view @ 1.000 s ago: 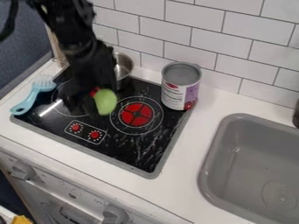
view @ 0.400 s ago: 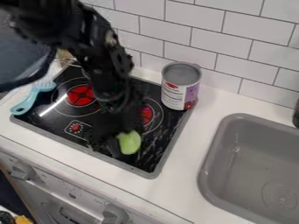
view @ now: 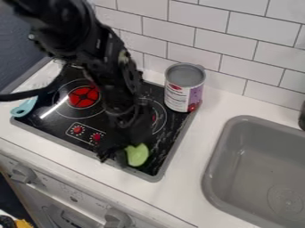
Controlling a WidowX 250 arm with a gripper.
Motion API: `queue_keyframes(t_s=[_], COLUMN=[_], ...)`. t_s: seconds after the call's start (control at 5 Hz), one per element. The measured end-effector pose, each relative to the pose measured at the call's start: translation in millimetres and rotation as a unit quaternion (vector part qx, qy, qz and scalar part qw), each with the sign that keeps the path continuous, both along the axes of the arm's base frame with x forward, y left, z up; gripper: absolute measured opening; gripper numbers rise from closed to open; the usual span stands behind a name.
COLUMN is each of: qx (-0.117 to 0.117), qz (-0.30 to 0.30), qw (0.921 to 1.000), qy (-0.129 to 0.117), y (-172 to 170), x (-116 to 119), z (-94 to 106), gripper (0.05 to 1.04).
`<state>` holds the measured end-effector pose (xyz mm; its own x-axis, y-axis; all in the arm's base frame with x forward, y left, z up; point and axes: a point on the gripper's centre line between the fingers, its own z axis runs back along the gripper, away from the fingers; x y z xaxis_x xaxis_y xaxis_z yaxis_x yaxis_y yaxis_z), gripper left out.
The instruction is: Moved green fruit the right bottom of stove below the burner
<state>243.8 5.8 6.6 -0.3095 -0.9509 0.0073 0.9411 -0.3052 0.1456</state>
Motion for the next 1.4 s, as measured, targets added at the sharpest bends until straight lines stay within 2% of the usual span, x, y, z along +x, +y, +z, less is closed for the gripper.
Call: queue_keyframes(t_s=[0.2, 0.4, 0.8, 1.0, 1.2, 1.4], qx=[0.002, -0.001, -0.016, -0.029, -0.033, -0.012], qz=[0.001, -0.002, 0.005, 0.007, -0.018, -0.052], qw=[1.0, 0.9999, 0.9999, 0.9995, 0.9987, 0.9943], qy=[0.002, 0.012, -0.001, -0.013, -0.036, -0.093], y=[1.3, 0.7, 2.6, 5.4, 8.5, 16.8], x=[5.4, 3.4, 7.1, 10.7, 13.3, 12.5], z=[-1.4, -4.4, 13.5, 31.9, 64.6, 96.9], gripper=[0.748, 0.993, 1.0, 1.0, 1.0, 1.0])
